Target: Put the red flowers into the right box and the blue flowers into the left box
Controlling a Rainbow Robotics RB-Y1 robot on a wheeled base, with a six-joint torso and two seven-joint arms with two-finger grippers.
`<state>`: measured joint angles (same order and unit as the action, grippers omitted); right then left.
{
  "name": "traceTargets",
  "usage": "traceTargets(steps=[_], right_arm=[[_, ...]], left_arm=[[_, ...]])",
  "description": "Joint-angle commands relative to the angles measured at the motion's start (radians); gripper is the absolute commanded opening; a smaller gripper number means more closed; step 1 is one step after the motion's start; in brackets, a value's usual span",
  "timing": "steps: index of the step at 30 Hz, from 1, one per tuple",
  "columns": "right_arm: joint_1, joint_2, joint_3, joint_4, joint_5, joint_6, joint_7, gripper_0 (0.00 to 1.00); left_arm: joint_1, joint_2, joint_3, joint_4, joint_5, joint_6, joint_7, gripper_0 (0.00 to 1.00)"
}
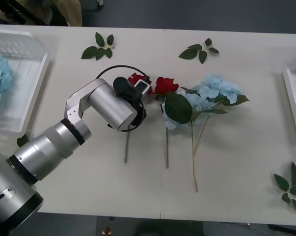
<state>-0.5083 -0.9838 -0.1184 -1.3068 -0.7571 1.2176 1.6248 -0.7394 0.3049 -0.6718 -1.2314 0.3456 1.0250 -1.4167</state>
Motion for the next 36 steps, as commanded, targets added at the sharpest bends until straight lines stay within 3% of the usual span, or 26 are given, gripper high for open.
traceTargets(steps=[1, 5, 8, 13, 20, 26, 36], right_arm=[[0.001, 0.013, -0.010, -0.123, -0.008, 0.065, -0.123, 0.96], [0.047, 0.027, -0.010, -0.241, -0.016, 0.083, -0.183, 0.96], [0.113, 0.033, -0.012, -0.362, -0.025, 0.080, -0.241, 0.96], [0.220, 0.053, -0.038, -0.537, -0.053, 0.076, -0.316, 0.96], [0.369, 0.111, -0.104, -0.744, -0.077, 0.054, -0.336, 0.96], [0.499, 0.143, -0.106, -0.870, -0.090, -0.040, -0.332, 0.96], [0.580, 0.152, -0.052, -0.950, -0.148, -0.141, -0.290, 0.96]], left_arm=[[-0.029, 0.076, 0.001, -0.099, 0.036, 0.020, 0.045, 0.00], [-0.002, 0.161, 0.015, -0.243, 0.127, 0.044, 0.041, 0.00], [0.078, 0.223, 0.083, -0.413, 0.190, 0.046, 0.031, 0.00], [0.215, 0.246, 0.204, -0.631, 0.277, 0.041, -0.048, 0.00], [0.385, 0.240, 0.350, -0.815, 0.403, -0.040, -0.223, 0.00], [0.453, 0.207, 0.402, -0.855, 0.492, -0.120, -0.441, 0.00], [0.387, 0.165, 0.403, -0.813, 0.642, -0.122, -0.732, 0.00]])
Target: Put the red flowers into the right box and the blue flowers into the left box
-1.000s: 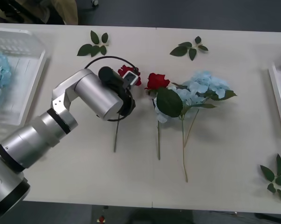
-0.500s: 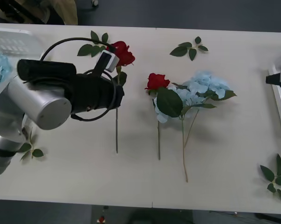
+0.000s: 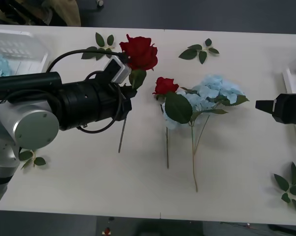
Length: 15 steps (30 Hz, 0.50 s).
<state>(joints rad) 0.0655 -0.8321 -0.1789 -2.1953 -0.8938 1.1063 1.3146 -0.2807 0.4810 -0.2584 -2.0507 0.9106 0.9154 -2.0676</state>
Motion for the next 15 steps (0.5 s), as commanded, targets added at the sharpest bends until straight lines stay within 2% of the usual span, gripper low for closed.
traceTargets(steps=[1, 6, 15], right_arm=[[0.013, 0.001, 0.010, -0.067, -0.014, -0.034, 0.023, 0.96], [0.040, 0.001, 0.015, -0.080, -0.091, -0.091, 0.089, 0.96], [0.089, 0.004, 0.016, -0.073, -0.189, -0.175, 0.258, 0.96]], left_arm=[[-0.086, -0.018, -0.016, 0.020, 0.106, -0.010, -0.100, 0.00], [-0.178, -0.056, -0.041, 0.119, 0.255, -0.012, -0.192, 0.00], [-0.284, -0.173, -0.062, 0.230, 0.323, -0.012, -0.203, 0.00]])
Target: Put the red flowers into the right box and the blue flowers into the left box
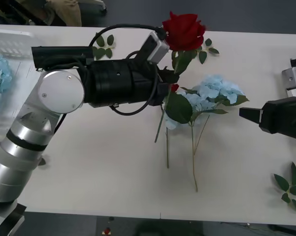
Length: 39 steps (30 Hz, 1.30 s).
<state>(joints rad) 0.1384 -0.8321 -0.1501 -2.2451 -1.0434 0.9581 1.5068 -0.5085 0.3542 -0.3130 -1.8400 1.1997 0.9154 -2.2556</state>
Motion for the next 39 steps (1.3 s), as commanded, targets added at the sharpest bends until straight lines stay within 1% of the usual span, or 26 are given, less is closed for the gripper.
traceTargets(steps=[1, 7, 13, 16, 21, 28, 39], right_arm=[[0.026, 0.002, -0.013, -0.022, -0.050, -0.041, 0.082, 0.96], [0.067, 0.004, -0.013, -0.005, -0.122, -0.114, 0.207, 0.96], [0.087, 0.004, -0.013, 0.012, -0.268, -0.179, 0.351, 0.96], [0.090, 0.008, -0.013, 0.022, -0.357, -0.186, 0.428, 0.96], [0.090, 0.048, -0.009, 0.030, -0.425, -0.186, 0.523, 0.96], [0.084, 0.060, 0.049, 0.030, -0.414, -0.191, 0.552, 0.96], [0.024, 0.077, 0.190, 0.030, -0.371, -0.242, 0.569, 0.96]], left_arm=[[-0.068, -0.063, -0.012, 0.031, 0.055, -0.012, -0.015, 0.00], [-0.087, -0.123, -0.017, 0.062, 0.090, -0.023, -0.016, 0.00], [-0.125, -0.138, -0.069, 0.107, 0.135, -0.098, -0.018, 0.00], [-0.133, -0.139, -0.103, 0.128, 0.152, -0.164, -0.021, 0.00], [-0.133, -0.139, -0.121, 0.131, 0.153, -0.196, -0.021, 0.00], [-0.133, -0.138, -0.123, 0.133, 0.153, -0.205, -0.021, 0.00], [-0.133, -0.138, -0.123, 0.133, 0.153, -0.205, -0.021, 0.00]])
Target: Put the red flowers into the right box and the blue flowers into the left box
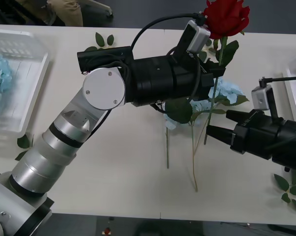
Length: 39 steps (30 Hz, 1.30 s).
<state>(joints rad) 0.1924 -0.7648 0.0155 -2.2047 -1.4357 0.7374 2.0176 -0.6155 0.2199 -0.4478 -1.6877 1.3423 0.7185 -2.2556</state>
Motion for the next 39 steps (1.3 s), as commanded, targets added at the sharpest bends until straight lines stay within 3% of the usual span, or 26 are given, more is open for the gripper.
traceTargets(steps=[1, 22, 39], right_arm=[[-0.037, 0.016, 0.040, -0.010, 0.034, -0.030, 0.058, 0.96], [-0.168, 0.050, 0.167, 0.063, 0.126, -0.016, 0.041, 0.96], [-0.166, 0.030, 0.169, 0.069, 0.126, 0.033, 0.019, 0.90]], left_arm=[[-0.026, -0.004, 0.012, -0.020, 0.011, -0.008, -0.021, 0.00], [-0.026, -0.004, 0.012, -0.020, 0.011, -0.008, -0.021, 0.00], [-0.026, -0.004, 0.012, -0.020, 0.011, -0.008, -0.021, 0.00]])
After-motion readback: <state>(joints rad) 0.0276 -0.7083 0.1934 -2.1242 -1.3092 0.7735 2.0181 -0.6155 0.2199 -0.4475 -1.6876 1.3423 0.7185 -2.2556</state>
